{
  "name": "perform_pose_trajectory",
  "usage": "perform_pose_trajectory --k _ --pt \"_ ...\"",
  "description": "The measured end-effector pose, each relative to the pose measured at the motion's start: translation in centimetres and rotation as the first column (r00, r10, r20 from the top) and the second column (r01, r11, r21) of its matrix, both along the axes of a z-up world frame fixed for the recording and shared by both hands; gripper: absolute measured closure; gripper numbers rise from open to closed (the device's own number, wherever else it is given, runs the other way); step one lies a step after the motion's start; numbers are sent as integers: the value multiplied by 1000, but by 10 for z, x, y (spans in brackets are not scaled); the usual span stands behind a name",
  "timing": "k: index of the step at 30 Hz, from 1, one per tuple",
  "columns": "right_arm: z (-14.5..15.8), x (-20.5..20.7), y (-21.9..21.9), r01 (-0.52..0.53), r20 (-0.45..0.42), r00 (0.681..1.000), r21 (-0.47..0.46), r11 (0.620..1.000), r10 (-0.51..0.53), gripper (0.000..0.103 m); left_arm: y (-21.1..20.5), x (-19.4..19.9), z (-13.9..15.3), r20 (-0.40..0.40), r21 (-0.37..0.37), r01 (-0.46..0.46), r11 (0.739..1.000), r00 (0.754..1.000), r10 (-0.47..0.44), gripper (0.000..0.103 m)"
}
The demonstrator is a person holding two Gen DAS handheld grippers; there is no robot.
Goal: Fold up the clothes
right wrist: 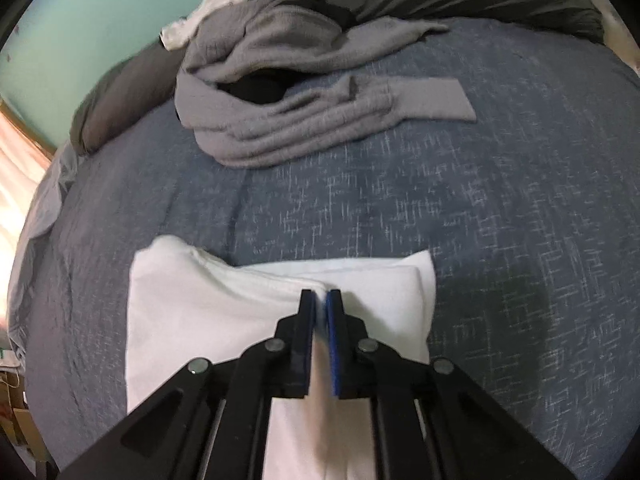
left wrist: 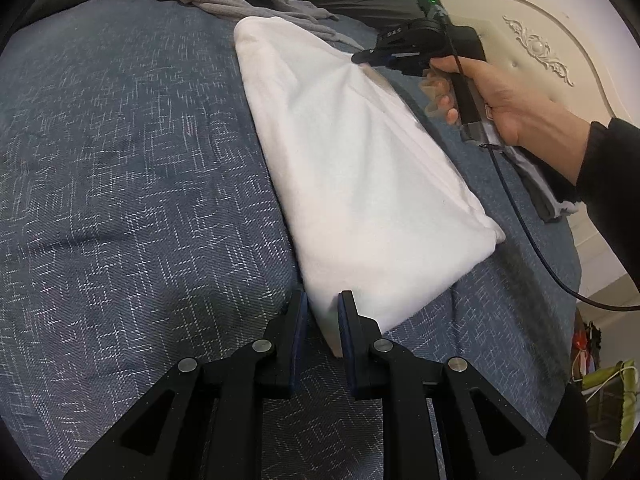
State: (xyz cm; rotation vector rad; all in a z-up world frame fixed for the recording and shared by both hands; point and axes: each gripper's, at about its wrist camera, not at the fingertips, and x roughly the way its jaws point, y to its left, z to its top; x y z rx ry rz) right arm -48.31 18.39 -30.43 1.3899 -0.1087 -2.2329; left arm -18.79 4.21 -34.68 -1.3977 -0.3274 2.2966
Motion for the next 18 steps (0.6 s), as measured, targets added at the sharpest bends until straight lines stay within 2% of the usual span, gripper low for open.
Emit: perform_pose_trajectory --k 3,7,13,14,15,18 --pt "8 4 14 -10 7 1000 -41 999 10 91 0 0 0 1 -1 0 1000 1000 0 85" --pt "13 21 25 -71 38 997 -81 994 74 88 1 1 0 2 0 -2 1000 1000 2 85" --pt "0 38 28 -142 48 989 0 990 142 89 2 2 1 2 -3 -3 1000 1000 3 85" --pt "-1 38 29 -132 48 990 4 991 132 96 3 2 1 1 -4 -3 1000 1000 3 85" --pt "-2 38 29 -124 42 991 4 992 123 99 3 2 1 1 -5 -2 1000 1000 2 85" --pt "5 40 25 -118 -20 993 42 992 119 100 4 2 1 1 -4 -2 1000 1000 2 85"
